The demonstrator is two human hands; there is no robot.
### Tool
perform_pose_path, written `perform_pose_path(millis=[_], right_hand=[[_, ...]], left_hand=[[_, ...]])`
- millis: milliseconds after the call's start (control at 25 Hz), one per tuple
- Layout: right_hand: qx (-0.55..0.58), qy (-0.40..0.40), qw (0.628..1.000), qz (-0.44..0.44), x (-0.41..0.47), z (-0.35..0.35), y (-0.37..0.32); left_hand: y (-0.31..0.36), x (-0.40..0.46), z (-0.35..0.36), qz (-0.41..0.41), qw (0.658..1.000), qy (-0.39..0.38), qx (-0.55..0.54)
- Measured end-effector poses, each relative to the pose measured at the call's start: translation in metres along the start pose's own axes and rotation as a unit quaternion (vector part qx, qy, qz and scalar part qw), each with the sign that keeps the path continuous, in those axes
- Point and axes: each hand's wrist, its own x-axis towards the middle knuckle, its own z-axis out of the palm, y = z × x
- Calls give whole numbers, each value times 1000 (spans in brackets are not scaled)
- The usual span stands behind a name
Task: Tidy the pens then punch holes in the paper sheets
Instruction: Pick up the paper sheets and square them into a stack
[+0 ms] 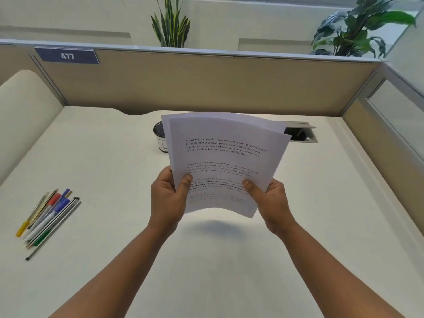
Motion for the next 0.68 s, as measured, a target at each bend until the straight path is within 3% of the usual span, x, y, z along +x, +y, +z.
perform_pose_path(millis=[280,520,680], right_hand=[[-45,7,998,49,-27,2,29],[-50,2,999,1,-27,8,20],[-75,1,997,7,-30,8,26]], left_hand=[[-34,-25,-8,-64,997,-35,-19],[-28,-22,-9,-25,999,-20,-20],[-29,-25,-10,-53,998,-28,-30]])
